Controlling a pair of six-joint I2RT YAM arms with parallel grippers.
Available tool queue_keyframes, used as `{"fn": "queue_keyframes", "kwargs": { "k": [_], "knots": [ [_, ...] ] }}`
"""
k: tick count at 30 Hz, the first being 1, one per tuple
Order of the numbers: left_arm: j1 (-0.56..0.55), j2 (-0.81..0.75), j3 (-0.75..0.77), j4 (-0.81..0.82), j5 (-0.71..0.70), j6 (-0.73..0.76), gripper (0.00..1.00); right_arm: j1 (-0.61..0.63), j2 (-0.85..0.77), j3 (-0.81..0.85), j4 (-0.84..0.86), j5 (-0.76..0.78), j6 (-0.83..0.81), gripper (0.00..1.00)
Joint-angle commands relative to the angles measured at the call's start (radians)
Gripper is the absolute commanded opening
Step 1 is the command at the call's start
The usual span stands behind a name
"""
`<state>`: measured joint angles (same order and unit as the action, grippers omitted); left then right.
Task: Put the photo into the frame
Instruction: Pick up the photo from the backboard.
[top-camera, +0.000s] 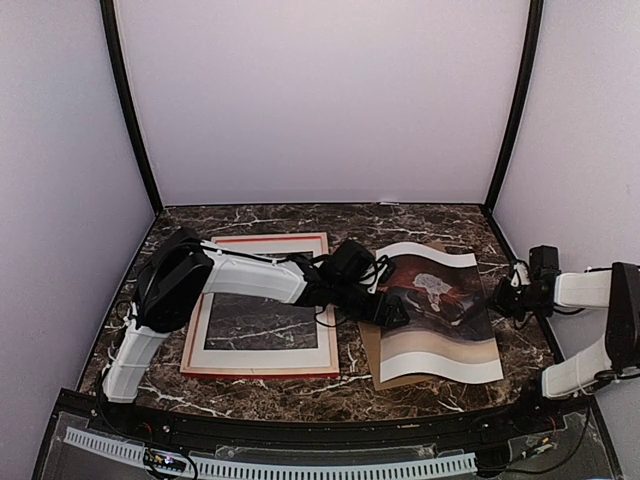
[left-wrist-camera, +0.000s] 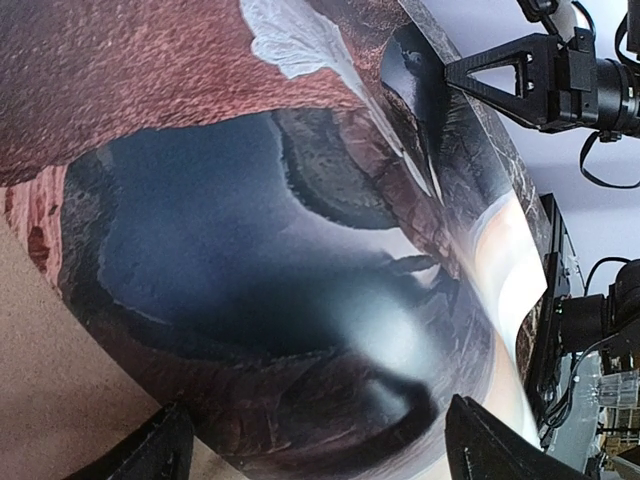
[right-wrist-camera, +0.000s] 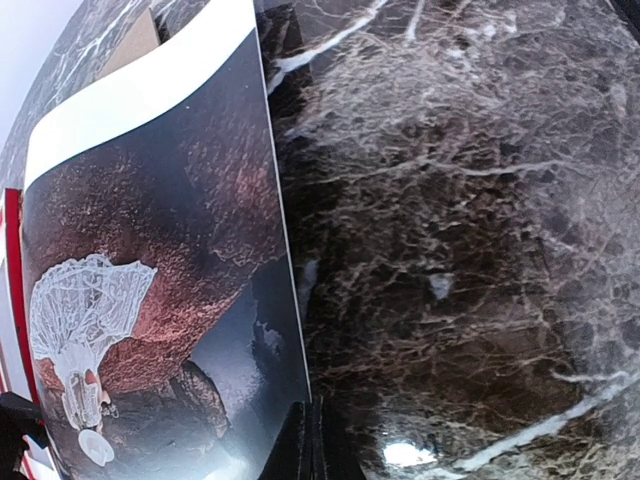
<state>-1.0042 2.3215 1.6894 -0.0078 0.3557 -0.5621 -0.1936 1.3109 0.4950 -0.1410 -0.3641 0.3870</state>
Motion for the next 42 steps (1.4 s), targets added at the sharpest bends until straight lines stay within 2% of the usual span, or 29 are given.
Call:
{"fn": "queue_keyframes", "kwargs": {
  "k": [1,13,20,27,33,36,42],
  "knots": [
    [0.002,-0.052,-0.075,-0.096,-0.039,-0.014,0.91,0.026,0.004,0.002,0.066,-0.050,-0.008,0.00],
    [0.029,-0.184,-0.193,-0.046,-0.106,-0.032,0.91,0.046,-0.013,-0.027,0.133,-0.181,0.023,0.00],
    [0.061,-0.283,-0.263,-0.002,-0.107,-0.005,0.94,0.059,-0.151,0.040,0.035,-0.186,0.037,0.00],
    [0.122,-0.439,-0.359,0.040,-0.119,0.019,0.98,0.126,-0.228,0.164,-0.040,-0.234,0.072,0.00],
    [0.176,-0.619,-0.447,0.028,-0.162,0.071,0.99,0.267,-0.218,0.337,-0.098,-0.225,0.112,0.00],
    [0.179,-0.698,-0.445,0.016,-0.171,0.090,0.99,0.369,-0.194,0.426,-0.110,-0.170,0.158,0.00],
    [0.179,-0.747,-0.408,0.020,-0.106,0.056,0.99,0.608,-0.112,0.612,-0.135,-0.013,0.200,0.00]
  ]
}}
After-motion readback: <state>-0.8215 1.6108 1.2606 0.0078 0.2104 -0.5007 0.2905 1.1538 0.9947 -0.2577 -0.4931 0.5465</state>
